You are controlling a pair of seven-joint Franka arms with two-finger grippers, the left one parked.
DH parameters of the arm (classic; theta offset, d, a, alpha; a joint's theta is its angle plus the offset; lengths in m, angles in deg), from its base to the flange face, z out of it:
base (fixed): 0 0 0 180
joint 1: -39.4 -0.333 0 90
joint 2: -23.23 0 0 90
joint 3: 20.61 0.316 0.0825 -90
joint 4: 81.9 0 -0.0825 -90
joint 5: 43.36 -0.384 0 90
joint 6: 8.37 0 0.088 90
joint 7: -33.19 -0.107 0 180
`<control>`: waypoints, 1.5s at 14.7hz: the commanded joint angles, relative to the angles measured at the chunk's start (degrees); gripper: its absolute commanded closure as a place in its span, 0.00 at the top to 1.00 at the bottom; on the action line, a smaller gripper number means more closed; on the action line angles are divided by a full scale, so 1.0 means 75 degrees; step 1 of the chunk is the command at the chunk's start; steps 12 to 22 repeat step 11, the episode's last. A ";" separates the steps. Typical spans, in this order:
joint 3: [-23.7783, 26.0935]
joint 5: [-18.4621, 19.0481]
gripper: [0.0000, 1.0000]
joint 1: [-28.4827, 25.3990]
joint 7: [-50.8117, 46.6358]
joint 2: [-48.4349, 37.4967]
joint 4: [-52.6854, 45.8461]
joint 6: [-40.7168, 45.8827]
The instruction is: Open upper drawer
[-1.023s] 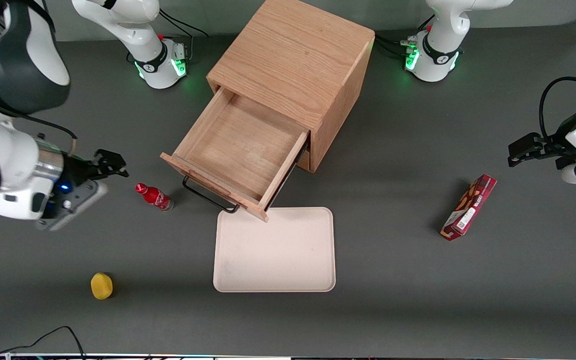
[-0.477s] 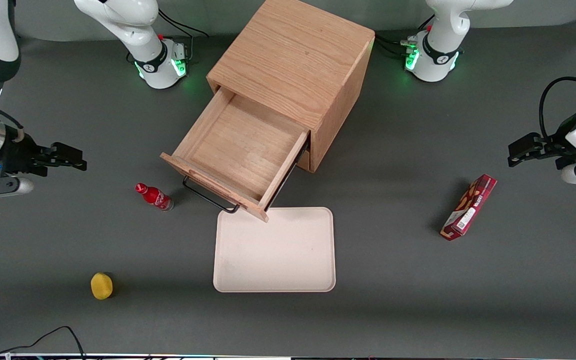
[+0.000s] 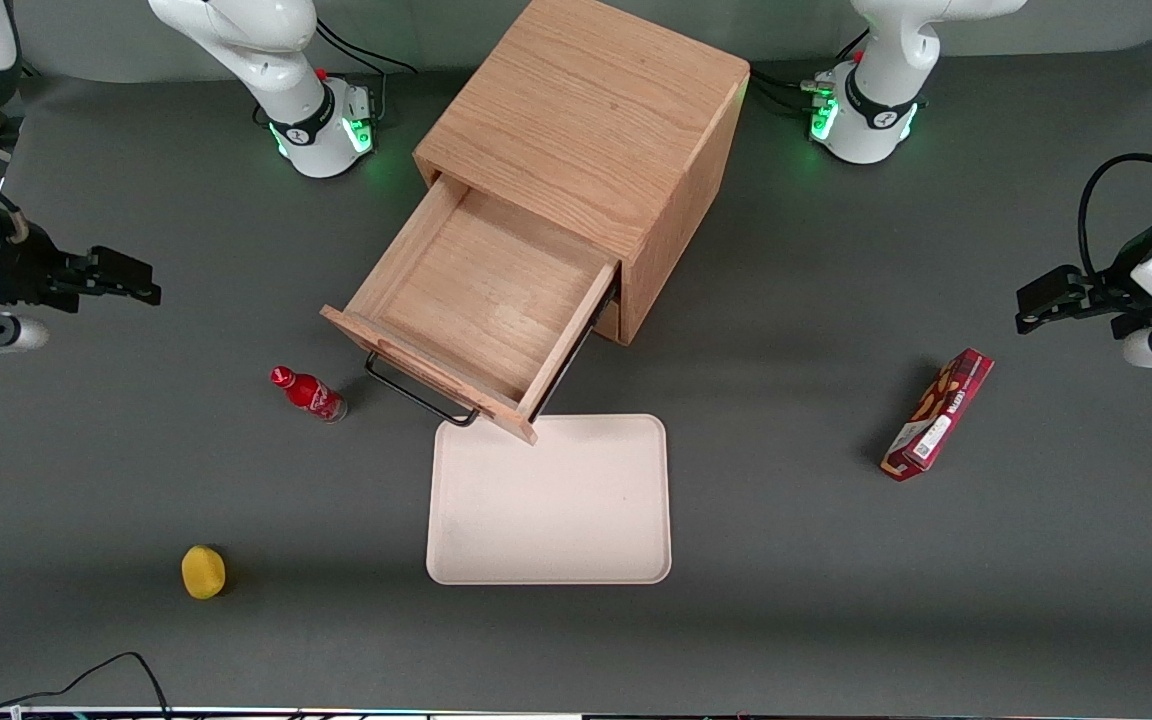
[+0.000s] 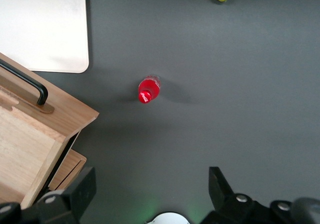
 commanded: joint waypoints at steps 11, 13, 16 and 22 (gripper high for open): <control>-0.2802 -0.0588 1.00 -0.3015 -0.0508 -0.0276 0.0189 0.0075; -0.2802 -0.0588 1.00 -0.3015 -0.0508 -0.0276 0.0189 0.0075; -0.2802 -0.0588 1.00 -0.3015 -0.0508 -0.0276 0.0189 0.0075; -0.2802 -0.0588 1.00 -0.3015 -0.0508 -0.0276 0.0189 0.0075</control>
